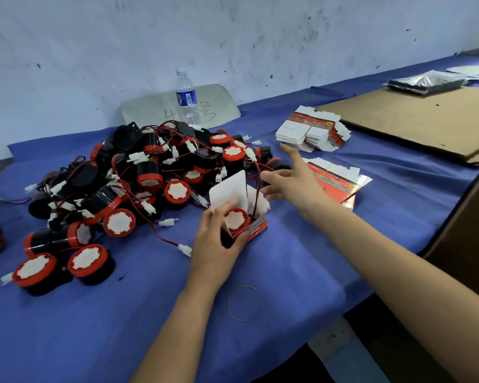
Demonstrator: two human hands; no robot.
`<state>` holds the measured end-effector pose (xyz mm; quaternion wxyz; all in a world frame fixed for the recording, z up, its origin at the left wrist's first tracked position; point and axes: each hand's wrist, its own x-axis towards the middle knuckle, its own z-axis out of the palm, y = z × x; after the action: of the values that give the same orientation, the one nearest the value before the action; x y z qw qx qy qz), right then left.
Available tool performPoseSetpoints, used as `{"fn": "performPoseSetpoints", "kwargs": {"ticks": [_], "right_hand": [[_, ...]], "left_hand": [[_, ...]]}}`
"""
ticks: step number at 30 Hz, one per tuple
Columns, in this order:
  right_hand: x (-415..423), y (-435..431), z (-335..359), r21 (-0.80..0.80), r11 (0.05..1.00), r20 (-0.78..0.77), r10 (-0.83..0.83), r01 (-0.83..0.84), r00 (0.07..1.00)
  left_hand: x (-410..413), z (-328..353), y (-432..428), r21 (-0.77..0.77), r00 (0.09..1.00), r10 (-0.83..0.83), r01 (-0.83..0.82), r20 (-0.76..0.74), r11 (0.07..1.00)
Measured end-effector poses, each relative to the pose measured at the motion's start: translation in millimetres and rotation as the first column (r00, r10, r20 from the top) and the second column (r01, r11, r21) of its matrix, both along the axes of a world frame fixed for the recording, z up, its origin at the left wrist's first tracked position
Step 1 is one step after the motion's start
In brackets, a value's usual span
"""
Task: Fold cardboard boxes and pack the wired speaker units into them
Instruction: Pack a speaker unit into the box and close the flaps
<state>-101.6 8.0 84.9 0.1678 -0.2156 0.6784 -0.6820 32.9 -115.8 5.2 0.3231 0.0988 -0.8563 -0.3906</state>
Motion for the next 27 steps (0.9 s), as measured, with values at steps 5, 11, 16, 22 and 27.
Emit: {"fn": "performPoseSetpoints", "kwargs": {"ticks": [5,11,16,22,27], "right_hand": [[4,-9,-3,0.069,0.998,-0.268,0.024,-0.005,0.963],[4,-16,6,0.050,0.999,-0.380,-0.001,0.022,0.925],[6,-11,14,0.062,0.998,-0.459,0.023,0.006,0.888],[17,-11,1,0.308,0.950,-0.720,0.193,0.058,0.667],[18,-7,-11,0.151,0.963,-0.813,-0.007,0.221,0.582]], "left_hand": [[-1,-3,-1,0.014,1.000,-0.002,0.002,-0.018,1.000],[-4,-8,-4,0.057,1.000,-0.023,0.023,-0.005,0.998],[-6,-13,-8,0.078,1.000,-0.020,0.019,0.013,0.997],[-6,-13,-7,0.072,0.999,-0.038,0.037,0.015,0.997],[-6,-13,-7,0.079,0.999,-0.035,0.034,0.009,0.996]]}}
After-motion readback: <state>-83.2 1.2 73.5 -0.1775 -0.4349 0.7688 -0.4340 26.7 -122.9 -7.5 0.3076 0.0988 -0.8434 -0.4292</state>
